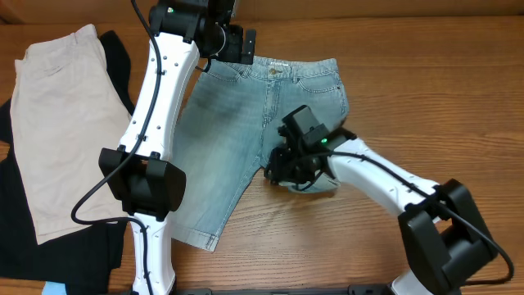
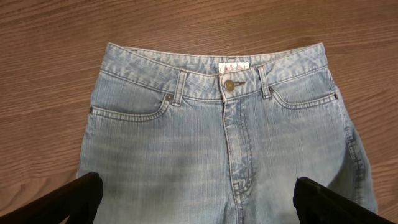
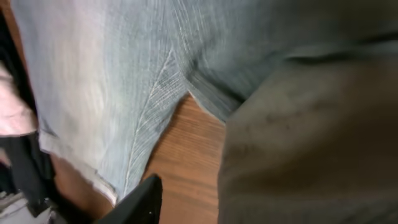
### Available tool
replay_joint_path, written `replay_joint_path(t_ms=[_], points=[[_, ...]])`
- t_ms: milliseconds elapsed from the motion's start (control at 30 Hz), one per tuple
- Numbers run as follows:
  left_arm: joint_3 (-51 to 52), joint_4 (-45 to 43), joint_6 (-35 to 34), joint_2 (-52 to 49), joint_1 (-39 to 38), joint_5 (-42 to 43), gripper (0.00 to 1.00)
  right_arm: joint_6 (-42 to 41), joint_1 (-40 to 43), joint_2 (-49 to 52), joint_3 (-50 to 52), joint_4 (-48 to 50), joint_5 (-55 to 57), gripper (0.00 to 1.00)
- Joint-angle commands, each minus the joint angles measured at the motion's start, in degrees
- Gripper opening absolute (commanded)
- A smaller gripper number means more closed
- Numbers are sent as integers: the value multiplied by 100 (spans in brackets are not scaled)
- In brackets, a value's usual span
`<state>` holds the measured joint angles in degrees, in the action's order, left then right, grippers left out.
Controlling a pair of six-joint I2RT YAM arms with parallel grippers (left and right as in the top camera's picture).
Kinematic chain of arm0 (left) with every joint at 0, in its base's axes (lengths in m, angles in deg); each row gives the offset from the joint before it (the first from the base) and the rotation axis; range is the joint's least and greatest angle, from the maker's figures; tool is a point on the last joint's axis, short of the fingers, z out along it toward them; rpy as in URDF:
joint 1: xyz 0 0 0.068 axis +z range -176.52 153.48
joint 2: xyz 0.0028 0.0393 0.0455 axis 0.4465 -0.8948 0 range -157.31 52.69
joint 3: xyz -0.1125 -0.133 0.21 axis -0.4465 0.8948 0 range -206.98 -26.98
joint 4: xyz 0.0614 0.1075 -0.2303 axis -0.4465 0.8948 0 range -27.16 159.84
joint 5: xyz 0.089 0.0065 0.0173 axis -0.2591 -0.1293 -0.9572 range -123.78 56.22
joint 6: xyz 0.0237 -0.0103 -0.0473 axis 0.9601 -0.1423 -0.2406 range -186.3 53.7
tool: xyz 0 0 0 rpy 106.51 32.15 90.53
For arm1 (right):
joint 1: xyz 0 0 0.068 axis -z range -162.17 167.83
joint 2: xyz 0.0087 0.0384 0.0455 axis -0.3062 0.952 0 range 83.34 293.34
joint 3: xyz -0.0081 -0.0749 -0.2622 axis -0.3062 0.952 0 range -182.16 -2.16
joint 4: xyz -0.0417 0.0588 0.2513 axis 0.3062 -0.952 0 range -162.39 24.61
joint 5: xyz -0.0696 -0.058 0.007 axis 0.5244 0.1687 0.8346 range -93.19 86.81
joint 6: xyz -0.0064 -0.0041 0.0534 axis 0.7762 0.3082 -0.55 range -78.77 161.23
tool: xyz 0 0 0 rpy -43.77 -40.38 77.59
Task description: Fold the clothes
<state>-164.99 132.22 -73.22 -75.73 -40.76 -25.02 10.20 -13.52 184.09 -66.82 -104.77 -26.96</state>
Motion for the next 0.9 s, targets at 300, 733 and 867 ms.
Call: replay_joint_path(t_ms=[300, 733, 867], points=[[-83, -160, 120, -122, 9, -42, 100, 365, 1939, -992, -184, -1386, 636, 51], [-83, -210, 181, -122, 9, -39, 100, -210, 2002, -942, 1222, 538, 2, 47], [-83, -210, 181, -122, 9, -39, 100, -243, 1821, -931, 1333, 1163, -334, 47]])
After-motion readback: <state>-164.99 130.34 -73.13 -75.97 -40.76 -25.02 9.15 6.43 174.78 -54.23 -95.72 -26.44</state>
